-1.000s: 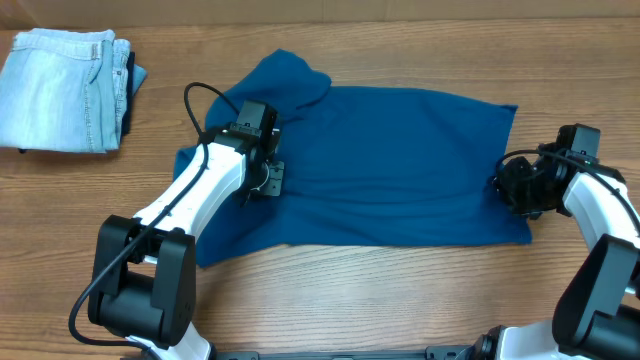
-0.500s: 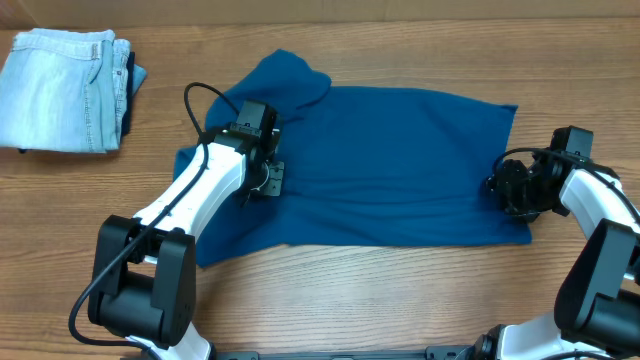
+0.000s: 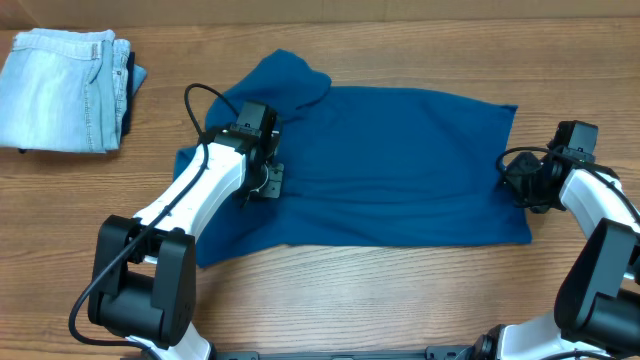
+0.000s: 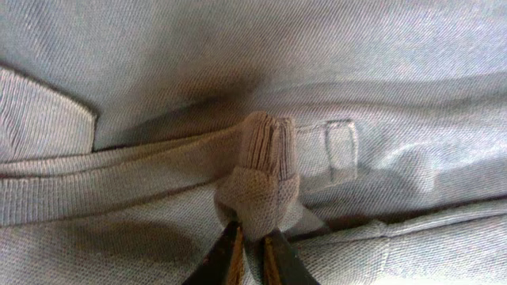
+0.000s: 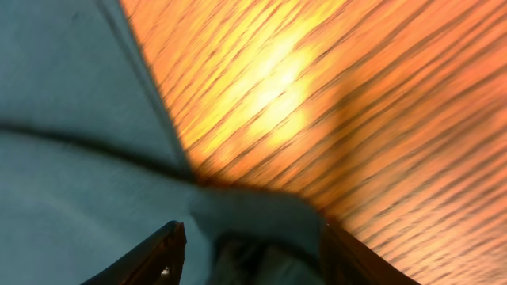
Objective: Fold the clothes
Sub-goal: 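Move the left gripper to the shirt's top-left corner and right gripper to top-right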
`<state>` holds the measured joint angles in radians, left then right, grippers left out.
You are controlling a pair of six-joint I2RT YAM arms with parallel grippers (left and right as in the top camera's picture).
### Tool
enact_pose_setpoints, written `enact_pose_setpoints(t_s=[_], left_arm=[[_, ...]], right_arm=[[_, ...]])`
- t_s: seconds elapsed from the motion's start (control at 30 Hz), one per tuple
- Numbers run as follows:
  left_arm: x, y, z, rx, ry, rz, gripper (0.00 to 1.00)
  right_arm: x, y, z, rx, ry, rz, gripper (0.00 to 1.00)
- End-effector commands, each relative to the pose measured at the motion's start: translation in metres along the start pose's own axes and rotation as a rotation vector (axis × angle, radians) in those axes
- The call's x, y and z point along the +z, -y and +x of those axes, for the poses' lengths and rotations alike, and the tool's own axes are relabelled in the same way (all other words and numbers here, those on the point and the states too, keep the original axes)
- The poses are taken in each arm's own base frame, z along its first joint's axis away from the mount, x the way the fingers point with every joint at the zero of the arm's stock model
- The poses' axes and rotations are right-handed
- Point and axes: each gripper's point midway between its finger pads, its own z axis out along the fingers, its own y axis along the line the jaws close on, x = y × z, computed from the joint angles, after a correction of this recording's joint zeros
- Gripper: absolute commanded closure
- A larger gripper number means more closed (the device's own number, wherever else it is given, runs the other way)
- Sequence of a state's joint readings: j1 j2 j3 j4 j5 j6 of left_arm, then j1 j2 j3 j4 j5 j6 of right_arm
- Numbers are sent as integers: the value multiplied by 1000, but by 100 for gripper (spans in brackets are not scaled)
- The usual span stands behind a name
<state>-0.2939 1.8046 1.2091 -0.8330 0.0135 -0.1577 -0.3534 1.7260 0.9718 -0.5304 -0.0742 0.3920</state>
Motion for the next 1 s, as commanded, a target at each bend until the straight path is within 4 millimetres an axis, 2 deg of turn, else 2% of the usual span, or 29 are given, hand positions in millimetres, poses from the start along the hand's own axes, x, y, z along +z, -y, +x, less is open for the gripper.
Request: enact_pose_setpoints(t_s=[0.0,0.07,0.13,0.17,0.2,0.33,0.43,0.53,0.8,0.97], left_arm=[[-4,-6,-5,-5,11,-24,83],[-4,-6,-4,-5,6,-25,76],[-4,-6,-2,-5,0,-26,60],[-4,-6,-2,-5,-1,-26,55],[-4,-6,-2,-5,-3,-26,50],[-5,-5,-4,-6,5,-22,41],[-9,-4,-12,-12,30,-18,40],[-22,0,-32,-23,90,-2,39],[-81,18,-95,-45,285,77,28],[-113,16,-133,-70,434,95,12]], right_arm=[[1,19,-13,9,67,101,38],[1,18,-16,13,72,83,37],[0,15,-18,20,73,51,37],[-1,9,-20,3,64,12,38],[-5,-5,-23,-51,54,-68,37],[-26,-38,-43,-151,96,-205,30],[-51,-79,-54,-237,111,-384,25],[-62,-100,-52,-232,92,-481,25],[-66,-114,-60,-257,134,-533,24],[-59,-122,-66,-275,154,-581,20]])
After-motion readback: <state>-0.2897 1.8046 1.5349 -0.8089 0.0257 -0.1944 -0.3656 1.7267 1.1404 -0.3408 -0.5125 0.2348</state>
